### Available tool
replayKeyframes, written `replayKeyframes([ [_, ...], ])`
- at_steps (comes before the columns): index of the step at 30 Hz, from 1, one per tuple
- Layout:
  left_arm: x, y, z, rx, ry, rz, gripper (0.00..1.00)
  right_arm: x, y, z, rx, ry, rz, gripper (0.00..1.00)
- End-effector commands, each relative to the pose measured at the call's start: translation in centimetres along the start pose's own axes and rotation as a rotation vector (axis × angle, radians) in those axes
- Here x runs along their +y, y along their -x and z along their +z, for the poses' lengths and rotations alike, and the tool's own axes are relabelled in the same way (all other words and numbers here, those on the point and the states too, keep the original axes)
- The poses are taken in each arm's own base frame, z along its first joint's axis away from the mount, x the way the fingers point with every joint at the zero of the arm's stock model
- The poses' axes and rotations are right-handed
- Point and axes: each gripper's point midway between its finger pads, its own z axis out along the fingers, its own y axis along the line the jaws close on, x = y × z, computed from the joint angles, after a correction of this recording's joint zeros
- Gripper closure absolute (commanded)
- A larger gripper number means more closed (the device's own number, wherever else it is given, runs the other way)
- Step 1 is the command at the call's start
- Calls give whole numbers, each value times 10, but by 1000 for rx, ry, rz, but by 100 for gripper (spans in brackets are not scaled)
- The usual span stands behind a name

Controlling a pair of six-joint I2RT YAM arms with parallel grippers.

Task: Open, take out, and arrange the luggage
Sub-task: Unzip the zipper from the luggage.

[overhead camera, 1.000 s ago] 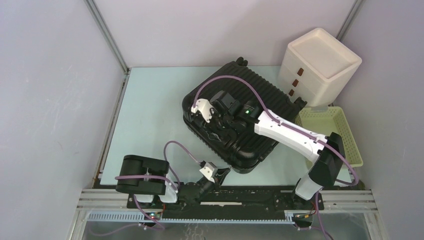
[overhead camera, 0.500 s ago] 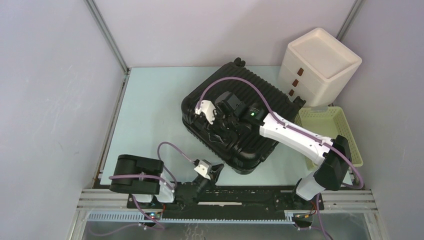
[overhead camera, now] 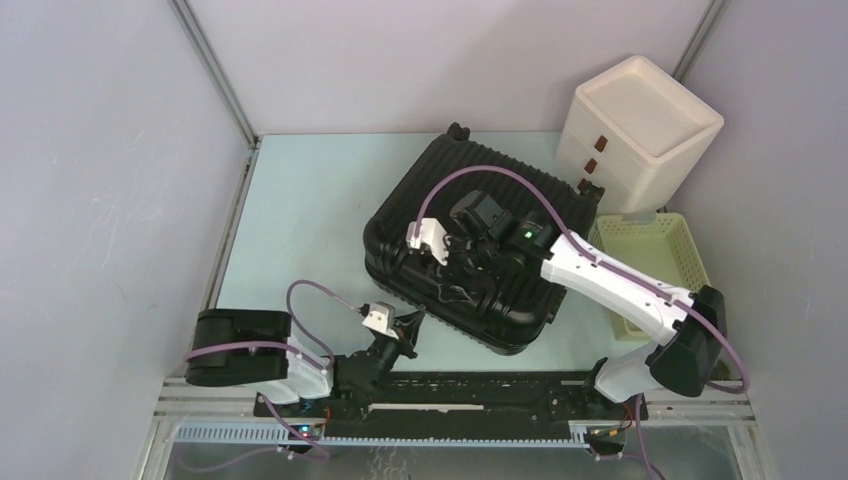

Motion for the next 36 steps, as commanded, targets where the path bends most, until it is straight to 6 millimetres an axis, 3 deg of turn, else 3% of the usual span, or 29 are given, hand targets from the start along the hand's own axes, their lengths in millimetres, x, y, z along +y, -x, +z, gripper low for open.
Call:
replayKeyframes([
  [1,80,-15,-24,30,174,78,100,8,-36,-32,86,39,-28,93],
  [15,120,-20,-39,36,303,-43,100,20,-70,-47,89,142,-90,95],
  [18,122,-15,-39,16,329,-112,100,27,-73,-53,74,171,-109,95],
  [24,125,-11,-40,41,381,-86,100,33,-74,-57,53,195,-114,95],
  [27,106,-2,-34,86,320,-24,100,31,-74,-59,40,192,-99,93],
  [29,84,7,-31,117,231,-15,93,31,-74,-59,35,197,-90,91],
  [33,48,15,-39,215,46,-65,54,31,-75,-59,34,217,-79,87],
  [36,23,14,-50,255,-119,-134,32,34,-75,-58,29,240,-79,86],
])
